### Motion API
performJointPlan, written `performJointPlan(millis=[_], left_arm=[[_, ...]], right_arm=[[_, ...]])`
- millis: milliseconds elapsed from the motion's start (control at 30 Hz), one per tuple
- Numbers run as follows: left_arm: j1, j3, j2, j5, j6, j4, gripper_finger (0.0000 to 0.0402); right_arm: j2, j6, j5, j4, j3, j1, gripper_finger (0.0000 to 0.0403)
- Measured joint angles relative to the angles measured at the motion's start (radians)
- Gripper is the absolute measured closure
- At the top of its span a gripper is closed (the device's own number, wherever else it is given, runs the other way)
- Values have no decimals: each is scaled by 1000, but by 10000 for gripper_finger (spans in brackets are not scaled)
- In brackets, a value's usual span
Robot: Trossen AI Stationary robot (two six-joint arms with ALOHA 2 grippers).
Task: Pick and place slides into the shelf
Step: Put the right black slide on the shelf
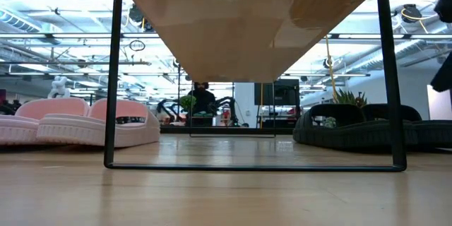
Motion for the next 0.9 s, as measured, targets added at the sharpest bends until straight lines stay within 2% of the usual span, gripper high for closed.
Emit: performJointPlan(millis=[200, 433, 600, 900], left_arm=[[0, 0, 0, 0, 2, 0, 245], [0, 0, 0, 0, 60, 1, 245], [0, 0, 0, -26, 53, 1, 245], [0, 0, 0, -34, 76, 1, 245]], right_arm=[[120, 245, -28, -75, 0, 65, 360], [158, 252, -53, -34, 0, 73, 360], [113, 236, -81, -35, 0, 59, 360], [85, 196, -28, -82, 0, 7, 360]])
